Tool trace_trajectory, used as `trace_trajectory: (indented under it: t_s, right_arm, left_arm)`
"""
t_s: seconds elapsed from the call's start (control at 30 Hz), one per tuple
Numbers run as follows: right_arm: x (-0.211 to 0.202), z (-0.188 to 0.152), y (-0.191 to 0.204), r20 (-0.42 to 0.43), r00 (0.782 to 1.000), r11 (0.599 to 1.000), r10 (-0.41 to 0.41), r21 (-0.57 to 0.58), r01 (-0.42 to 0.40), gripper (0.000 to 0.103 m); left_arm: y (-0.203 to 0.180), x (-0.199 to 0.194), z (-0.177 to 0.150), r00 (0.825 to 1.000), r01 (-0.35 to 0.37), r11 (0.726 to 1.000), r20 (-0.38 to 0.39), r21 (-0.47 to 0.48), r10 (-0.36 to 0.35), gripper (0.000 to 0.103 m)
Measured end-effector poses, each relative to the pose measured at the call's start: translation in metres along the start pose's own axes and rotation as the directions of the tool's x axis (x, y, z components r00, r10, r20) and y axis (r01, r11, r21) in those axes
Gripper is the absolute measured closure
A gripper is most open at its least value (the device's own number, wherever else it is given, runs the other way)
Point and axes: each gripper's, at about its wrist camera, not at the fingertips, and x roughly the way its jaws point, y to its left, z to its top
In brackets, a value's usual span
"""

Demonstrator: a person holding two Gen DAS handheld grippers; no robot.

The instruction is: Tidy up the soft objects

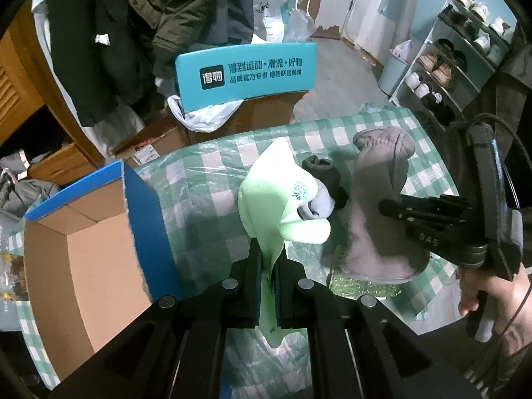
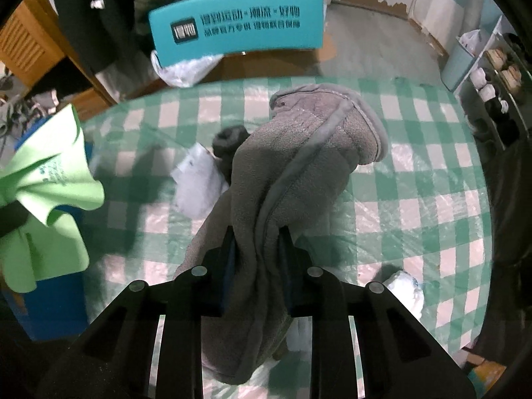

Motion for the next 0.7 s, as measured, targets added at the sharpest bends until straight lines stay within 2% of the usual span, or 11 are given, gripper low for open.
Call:
trace_trajectory:
  t_s: [0.37, 0.7]
  right_arm:
    - [-0.04, -0.001, 0.025, 0.074, 0.997, 0.998, 0.027, -0.054, -0.023, 0.082]
    - [-0.075, -0.004, 0.062, 0.136, 0.988, 0.987, 0.067, -0.151, -0.046, 0.082]
  left_arm:
    - [0.013, -0.03, -0.012, 0.998, -0.031, 0.999, 0.048, -0.014, 0.031, 0.097]
    - [0.037, -0.058, -0.024, 0.994, -0.059, 0.997, 0.093, -0.046, 0.064, 0.097]
